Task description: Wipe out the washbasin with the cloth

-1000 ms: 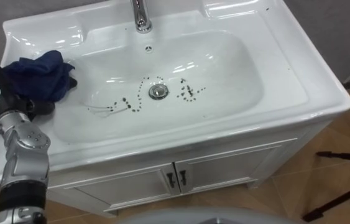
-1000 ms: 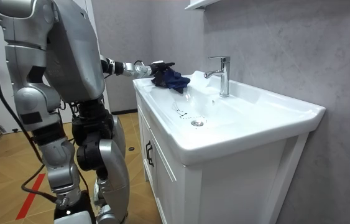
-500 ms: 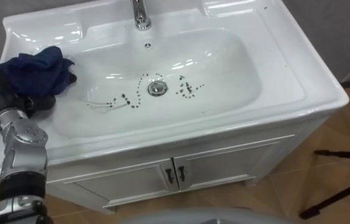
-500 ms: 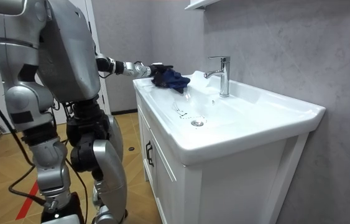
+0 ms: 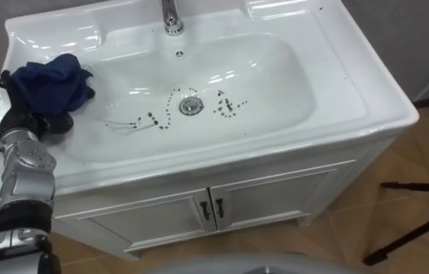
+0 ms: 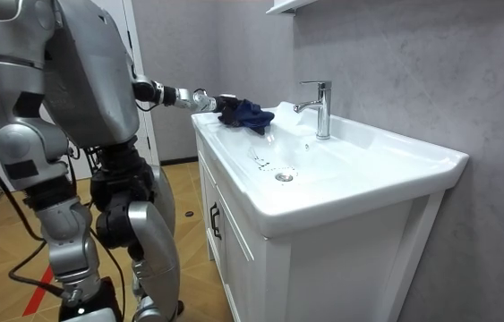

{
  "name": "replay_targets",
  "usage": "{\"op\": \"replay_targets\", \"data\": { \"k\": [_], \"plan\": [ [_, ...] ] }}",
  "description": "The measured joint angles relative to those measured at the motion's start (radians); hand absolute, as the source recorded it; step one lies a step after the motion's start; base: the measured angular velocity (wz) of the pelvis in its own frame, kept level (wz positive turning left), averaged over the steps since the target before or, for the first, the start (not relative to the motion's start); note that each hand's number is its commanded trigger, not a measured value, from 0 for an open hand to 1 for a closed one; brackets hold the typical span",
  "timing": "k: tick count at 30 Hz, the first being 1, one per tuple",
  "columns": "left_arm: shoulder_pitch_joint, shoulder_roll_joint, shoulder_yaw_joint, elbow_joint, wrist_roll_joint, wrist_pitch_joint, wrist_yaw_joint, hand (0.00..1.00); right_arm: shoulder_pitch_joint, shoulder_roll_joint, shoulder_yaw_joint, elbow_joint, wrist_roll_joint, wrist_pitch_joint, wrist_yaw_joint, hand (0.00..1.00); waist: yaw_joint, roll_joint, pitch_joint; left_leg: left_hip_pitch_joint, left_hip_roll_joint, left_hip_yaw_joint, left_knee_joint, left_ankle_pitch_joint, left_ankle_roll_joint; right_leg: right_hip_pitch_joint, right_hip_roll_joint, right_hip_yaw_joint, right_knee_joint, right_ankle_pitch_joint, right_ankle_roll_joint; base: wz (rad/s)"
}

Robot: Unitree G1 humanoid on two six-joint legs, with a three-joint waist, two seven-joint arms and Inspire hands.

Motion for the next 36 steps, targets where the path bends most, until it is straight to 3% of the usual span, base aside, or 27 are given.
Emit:
{"op": "replay_targets", "data": {
  "k": [14, 15, 16, 27, 36],
  "plan": [
    [-0.001, -0.003, -0.102, -0.006, 0.197, 0.069, 0.003, 0.0, 0.017, -0.006, -0.001, -0.068, -0.015, -0.001, -0.002, 0.0, -0.015, 0.023, -0.0021, 0.0, 0.0, 0.013, -0.006, 0.004, 0.001, -0.007, 0.003, 0.011, -0.005, 0.009, 0.0, -0.02],
    [-0.001, -0.003, -0.104, -0.006, 0.202, 0.071, 0.003, 0.53, 0.017, -0.007, -0.001, -0.072, -0.015, -0.002, -0.002, 0.0, -0.016, 0.023, -0.0022, 0.0, 0.0, 0.014, -0.006, 0.004, 0.001, -0.007, 0.003, 0.011, -0.005, 0.009, 0.0, 0.0],
    [-0.001, -0.003, -0.104, -0.006, 0.215, 0.073, 0.003, 1.0, 0.017, -0.008, -0.001, -0.076, -0.015, -0.002, -0.003, 0.0, -0.019, 0.022, -0.0021, 0.0, 0.0, 0.014, -0.006, 0.004, 0.001, -0.008, 0.003, 0.011, -0.005, 0.009, 0.0, 0.0],
    [0.001, -0.003, -0.103, -0.004, 0.236, 0.104, -0.002, 1.0, 0.02, -0.016, 0.02, -0.115, -0.016, 0.0, -0.001, 0.0, -0.021, 0.022, -0.0025, 0.022, 0.002, 0.037, -0.018, 0.006, -0.001, -0.005, 0.009, 0.038, 0.004, 0.009, 0.0, -0.06],
    [-0.004, 0.023, -0.093, -0.005, 0.234, 0.119, 0.004, 1.0, 0.023, -0.022, 0.021, -0.144, -0.016, 0.052, -0.001, 0.0, -0.016, 0.021, -0.0031, 0.035, 0.008, 0.061, -0.021, -0.001, -0.006, -0.009, 0.018, 0.055, 0.014, 0.003, -0.003, -0.07]
  ]
}}
